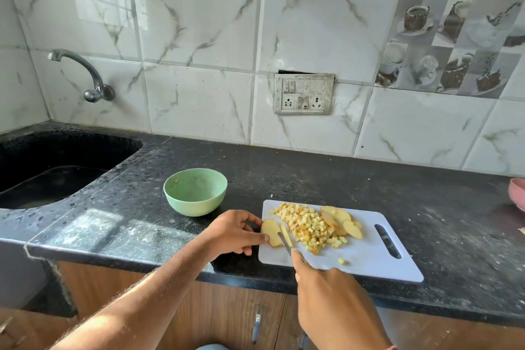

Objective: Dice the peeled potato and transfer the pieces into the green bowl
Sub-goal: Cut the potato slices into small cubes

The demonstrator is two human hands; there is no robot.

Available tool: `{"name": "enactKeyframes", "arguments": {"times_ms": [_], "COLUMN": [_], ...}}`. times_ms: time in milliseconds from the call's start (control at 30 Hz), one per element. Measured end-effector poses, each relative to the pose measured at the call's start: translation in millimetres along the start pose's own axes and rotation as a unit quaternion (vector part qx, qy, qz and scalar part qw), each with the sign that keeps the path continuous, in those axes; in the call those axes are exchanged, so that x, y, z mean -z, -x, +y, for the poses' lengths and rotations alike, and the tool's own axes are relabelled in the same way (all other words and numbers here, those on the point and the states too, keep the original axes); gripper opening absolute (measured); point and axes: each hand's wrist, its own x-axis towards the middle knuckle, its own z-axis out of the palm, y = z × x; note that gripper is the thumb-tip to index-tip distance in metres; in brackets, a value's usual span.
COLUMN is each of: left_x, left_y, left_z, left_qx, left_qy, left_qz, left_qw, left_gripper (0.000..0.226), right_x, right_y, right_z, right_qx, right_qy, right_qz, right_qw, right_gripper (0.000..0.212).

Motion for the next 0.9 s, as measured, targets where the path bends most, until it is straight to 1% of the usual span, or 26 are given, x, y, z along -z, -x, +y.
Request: {"name": "enactKeyframes", "arguments": {"times_ms": [100, 267, 533, 733, 900], "left_x": [0, -1, 2, 3, 3], "left_y": [0, -4, -9, -9, -7], "left_z": [0, 1, 0, 3, 3], "left_qx": [0.004, 0.025, 0.045, 0.058, 0.058], "left_qy": [0.006, 0.011, 0.045, 0.049, 0.043], "left_qz": [0.004, 0.015, -0.005, -0.012, -0.011], "left_qw": [1.0, 1.0, 0.998, 0.997, 0.997], "left_gripper": [0.036, 0.034, 0.035, 0.037, 0.035], "right_x": [-6, -6, -6, -10, -4], "right_y": [-15, -40, -63, -62, -49], "right_z": [-6, -21, -30, -26, -21], "right_qx": [0.008, 0.005, -0.001, 0.004, 0.016], "right_qy": [-0.009, 0.007, 0.044, 0.076, 0.077], "right_qz": [0.04, 0.054, 0.003, -0.011, -0.046], "right_qw": [0.999, 0.998, 0.999, 0.997, 0.996], "right_gripper": [0.061, 0.063, 0.068, 0.069, 0.072]}}
